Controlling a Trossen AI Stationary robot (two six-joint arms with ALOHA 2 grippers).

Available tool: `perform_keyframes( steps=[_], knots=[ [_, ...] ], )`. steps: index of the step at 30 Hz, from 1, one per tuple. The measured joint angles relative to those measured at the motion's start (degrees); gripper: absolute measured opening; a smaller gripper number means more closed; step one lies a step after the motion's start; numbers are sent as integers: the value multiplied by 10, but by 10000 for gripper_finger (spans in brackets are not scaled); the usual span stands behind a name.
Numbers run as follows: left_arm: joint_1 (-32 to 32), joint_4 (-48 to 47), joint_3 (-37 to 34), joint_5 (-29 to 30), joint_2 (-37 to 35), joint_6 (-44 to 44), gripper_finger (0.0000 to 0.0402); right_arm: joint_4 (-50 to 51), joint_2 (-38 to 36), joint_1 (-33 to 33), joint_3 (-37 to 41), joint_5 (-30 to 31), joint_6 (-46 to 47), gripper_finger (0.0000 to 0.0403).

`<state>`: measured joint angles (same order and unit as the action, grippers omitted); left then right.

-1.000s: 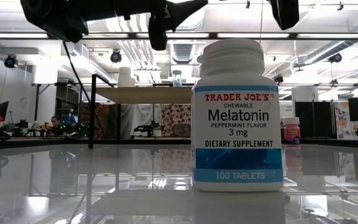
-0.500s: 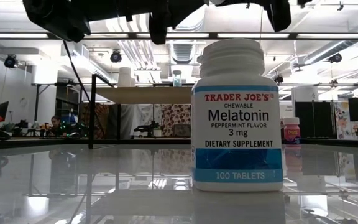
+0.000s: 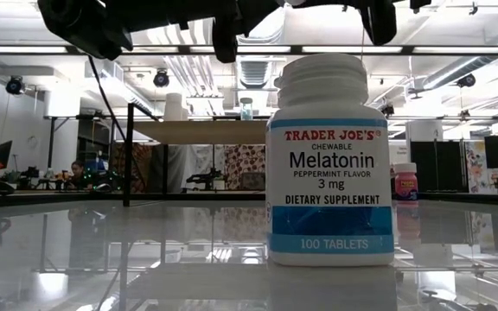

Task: Pick and place medicine bottles onto shelf by color
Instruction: Put the white pill bottle on the shelf

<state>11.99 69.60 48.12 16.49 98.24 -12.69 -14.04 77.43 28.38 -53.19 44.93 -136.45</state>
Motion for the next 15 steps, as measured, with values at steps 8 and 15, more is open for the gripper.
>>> perform_keyframes(
  steps=[8,15],
  knots=[
    [0,0,0,-5,0,-8,142,6,0,-1,0,-4,26,154],
    [1,0,0,-3,0,2,136,4,-1,-1,0,9,87,206]
  ],
)
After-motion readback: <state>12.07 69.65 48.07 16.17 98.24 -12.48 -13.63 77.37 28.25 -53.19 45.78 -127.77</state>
